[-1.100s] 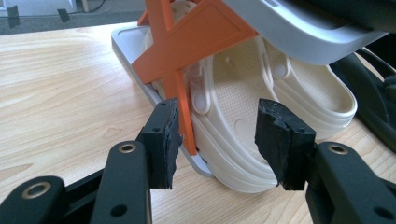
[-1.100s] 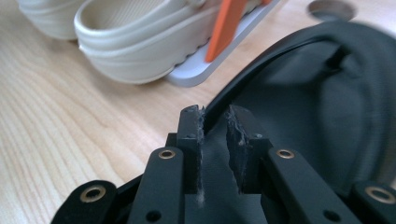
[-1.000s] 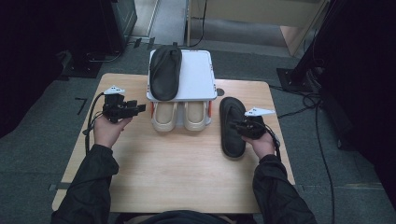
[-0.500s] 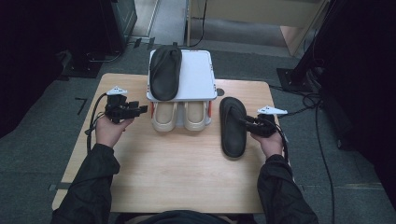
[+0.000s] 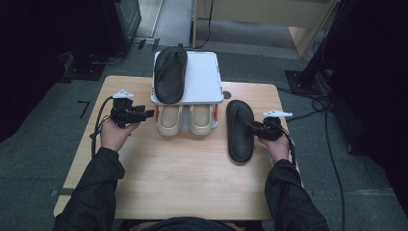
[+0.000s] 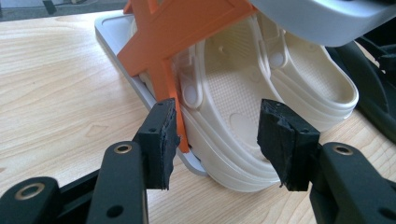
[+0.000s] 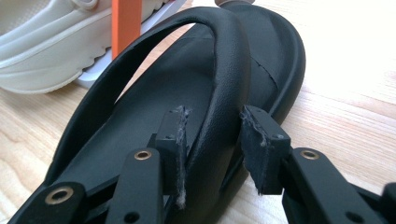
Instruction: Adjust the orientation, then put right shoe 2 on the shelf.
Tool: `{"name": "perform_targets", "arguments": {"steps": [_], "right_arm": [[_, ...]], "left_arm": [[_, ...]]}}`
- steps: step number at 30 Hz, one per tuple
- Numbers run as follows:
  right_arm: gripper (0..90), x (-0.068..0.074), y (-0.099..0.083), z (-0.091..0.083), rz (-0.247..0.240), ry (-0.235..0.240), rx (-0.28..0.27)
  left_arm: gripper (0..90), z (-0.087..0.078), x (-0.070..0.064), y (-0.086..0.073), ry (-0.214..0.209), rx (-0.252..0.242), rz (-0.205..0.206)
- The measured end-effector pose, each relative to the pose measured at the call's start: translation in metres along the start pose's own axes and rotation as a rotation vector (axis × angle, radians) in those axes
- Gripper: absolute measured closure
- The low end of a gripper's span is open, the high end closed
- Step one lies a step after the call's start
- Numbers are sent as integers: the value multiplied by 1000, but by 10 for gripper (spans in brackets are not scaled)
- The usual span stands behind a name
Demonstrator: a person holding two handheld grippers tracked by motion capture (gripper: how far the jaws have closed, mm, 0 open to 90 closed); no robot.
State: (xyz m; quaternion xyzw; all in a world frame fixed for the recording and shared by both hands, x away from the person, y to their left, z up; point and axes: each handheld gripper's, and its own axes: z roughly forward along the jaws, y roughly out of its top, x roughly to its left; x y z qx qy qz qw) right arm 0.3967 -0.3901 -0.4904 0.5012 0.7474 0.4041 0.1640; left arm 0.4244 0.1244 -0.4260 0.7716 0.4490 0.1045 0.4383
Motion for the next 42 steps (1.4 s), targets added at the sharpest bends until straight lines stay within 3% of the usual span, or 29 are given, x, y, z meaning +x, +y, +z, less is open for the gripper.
{"name": "perform_targets", "arguments": {"steps": [4,9,16,17,23,27,38,42], "right_arm": [[610,-3,2,7,19,2,-5],[665,0,7,13,39,-38,0],[754,9,11,13,11,-88,29],[758,10,11,12,1,-96,34],[762,10,16,8,73,-118,53],[762,9,18,2,88,-127,46],[762,15,36,-10,107,-135,54],[762,15,44,-13,94,-141,62]], "left_arm": [[477,1,0,0,-1,3,0],[477,0,2,-1,-2,-2,-8],[477,0,5,-2,-2,-2,-11],[477,0,5,-2,-2,-4,-13],[477,-1,5,-3,-5,-2,-14],[476,1,4,-3,-9,7,-7],[469,2,2,-4,-25,16,-8],[469,1,3,-4,-29,11,-12]]}}
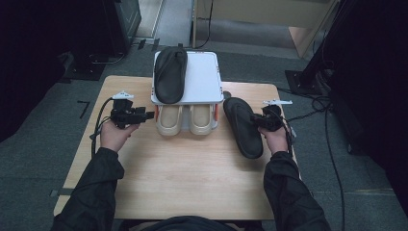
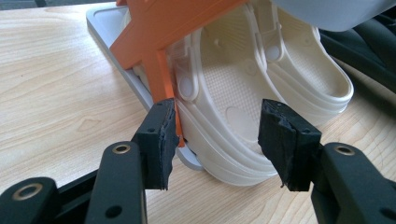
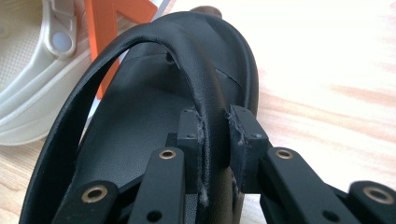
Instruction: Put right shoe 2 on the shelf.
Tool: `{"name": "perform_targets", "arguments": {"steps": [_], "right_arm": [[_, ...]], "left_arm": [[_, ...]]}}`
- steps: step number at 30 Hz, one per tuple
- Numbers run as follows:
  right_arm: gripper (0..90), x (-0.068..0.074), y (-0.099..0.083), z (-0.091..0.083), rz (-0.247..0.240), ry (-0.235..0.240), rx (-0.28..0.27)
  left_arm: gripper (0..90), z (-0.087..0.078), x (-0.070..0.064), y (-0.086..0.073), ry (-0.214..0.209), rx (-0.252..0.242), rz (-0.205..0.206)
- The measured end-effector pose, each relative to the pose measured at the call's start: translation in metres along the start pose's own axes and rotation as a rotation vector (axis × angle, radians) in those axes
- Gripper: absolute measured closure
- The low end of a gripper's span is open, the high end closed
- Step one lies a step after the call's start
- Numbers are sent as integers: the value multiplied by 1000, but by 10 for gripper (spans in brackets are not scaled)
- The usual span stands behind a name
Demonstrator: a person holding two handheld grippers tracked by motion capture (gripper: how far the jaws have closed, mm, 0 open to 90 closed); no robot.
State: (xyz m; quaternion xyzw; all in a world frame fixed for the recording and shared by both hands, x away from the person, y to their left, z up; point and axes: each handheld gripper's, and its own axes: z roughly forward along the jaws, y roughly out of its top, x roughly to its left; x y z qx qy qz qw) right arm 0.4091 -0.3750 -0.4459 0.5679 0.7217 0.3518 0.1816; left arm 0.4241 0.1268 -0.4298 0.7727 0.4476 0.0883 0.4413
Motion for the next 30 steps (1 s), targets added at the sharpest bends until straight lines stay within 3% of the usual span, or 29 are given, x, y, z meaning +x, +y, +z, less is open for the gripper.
{"name": "perform_targets", "arguments": {"steps": [20,30], "right_arm": [[762,-1,38,-15,-8,-24,4],[762,1,64,-24,-9,-30,-26]], "left_arm": [[459,2,2,-2,-17,7,2],[458,6,-2,-2,-27,23,15]]}}
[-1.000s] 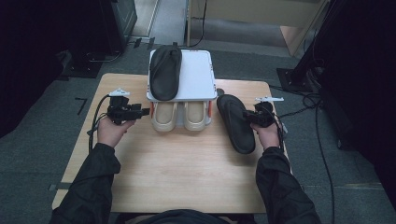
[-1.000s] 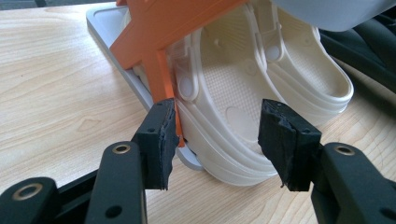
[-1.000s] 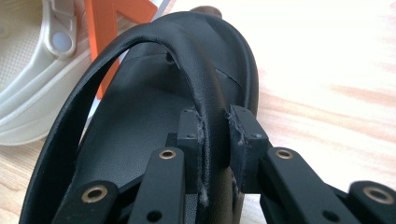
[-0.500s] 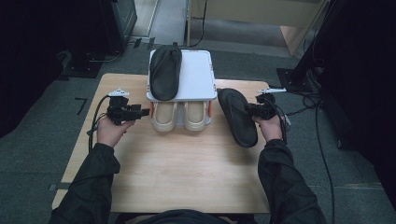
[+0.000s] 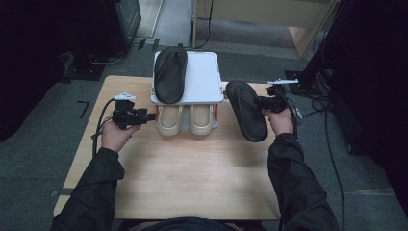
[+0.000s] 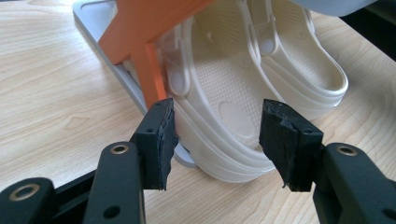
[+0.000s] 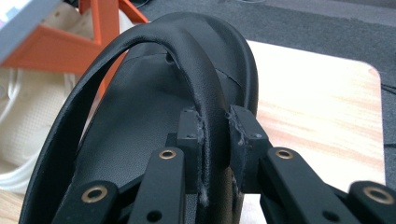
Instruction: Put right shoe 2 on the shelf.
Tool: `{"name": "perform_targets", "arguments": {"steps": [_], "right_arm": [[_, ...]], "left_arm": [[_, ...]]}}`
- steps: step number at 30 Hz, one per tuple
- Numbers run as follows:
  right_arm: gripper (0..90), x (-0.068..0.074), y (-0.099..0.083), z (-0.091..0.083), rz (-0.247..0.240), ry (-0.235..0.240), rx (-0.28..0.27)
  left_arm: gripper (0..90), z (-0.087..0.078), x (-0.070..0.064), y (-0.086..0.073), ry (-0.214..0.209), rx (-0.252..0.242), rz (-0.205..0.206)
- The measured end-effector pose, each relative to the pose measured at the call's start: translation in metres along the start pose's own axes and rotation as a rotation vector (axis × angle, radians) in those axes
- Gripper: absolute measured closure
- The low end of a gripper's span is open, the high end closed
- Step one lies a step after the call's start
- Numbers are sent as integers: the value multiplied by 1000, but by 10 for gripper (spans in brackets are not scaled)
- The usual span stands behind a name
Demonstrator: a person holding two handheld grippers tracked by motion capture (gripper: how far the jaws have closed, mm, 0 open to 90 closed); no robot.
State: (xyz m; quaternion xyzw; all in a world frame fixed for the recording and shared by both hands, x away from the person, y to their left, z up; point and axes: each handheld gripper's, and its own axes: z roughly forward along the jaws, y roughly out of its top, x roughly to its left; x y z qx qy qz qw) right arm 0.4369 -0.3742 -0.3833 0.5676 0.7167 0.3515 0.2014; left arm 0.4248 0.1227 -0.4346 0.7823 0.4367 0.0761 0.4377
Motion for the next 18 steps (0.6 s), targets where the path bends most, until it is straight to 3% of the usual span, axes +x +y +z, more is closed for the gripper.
{"name": "perform_targets", "arguments": {"steps": [8,18], "right_arm": [[762,1,22,-8,4,-8,-7],[763,12,53,-14,-30,-25,-13]], "left_arm": [[457,1,-1,-1,-7,-1,-2],[457,-1,0,-1,-3,-10,-1]]}}
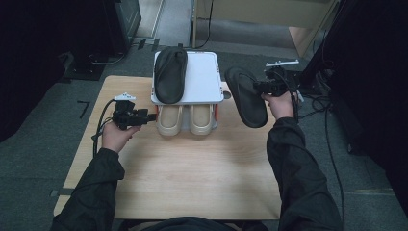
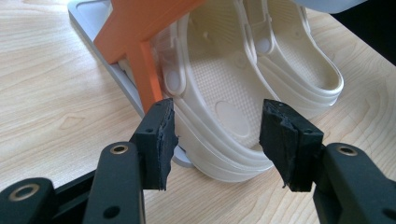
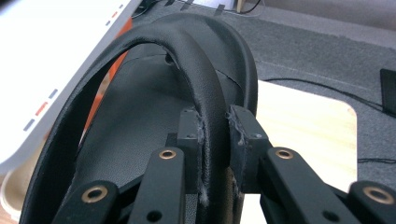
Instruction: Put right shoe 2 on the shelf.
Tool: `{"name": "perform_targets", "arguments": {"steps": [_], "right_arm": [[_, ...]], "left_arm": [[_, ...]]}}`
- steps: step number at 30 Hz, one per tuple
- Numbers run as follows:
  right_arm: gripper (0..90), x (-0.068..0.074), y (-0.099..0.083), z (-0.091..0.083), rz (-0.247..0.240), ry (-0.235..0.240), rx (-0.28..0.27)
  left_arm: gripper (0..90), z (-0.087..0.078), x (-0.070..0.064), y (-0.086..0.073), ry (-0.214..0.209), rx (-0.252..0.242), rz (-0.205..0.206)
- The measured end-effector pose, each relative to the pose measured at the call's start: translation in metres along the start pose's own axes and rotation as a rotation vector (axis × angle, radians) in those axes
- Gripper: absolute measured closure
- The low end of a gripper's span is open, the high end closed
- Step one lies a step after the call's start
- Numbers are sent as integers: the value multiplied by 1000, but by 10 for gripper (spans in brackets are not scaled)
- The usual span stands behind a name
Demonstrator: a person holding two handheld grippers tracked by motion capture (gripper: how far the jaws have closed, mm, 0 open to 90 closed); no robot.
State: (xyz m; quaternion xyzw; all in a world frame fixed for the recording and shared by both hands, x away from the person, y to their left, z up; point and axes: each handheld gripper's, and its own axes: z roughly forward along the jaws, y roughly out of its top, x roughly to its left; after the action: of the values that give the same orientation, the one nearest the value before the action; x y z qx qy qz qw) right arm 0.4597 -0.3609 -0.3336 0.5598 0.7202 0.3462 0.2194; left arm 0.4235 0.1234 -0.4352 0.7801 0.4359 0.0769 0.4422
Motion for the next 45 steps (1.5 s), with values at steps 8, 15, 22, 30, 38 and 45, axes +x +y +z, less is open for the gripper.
{"name": "perform_targets", "arguments": {"steps": [8,15,22,30,38,45], "right_arm": [[762,9,22,1,-17,-12,2],[762,16,42,4,-18,-17,-7],[762,31,57,14,-36,-31,-15],[762,51,71,36,-49,-29,7],[762,68,84,52,-44,-26,-14],[762,83,92,67,-44,-3,1]], "left_arm": [[456,-1,3,-1,-13,17,-7],[453,-1,2,-1,-24,12,-4],[454,-2,6,-1,-40,0,-18],[454,-1,5,-1,-42,-4,-1],[454,0,5,-2,-51,-5,5],[455,1,5,-1,-60,-11,7]]}}
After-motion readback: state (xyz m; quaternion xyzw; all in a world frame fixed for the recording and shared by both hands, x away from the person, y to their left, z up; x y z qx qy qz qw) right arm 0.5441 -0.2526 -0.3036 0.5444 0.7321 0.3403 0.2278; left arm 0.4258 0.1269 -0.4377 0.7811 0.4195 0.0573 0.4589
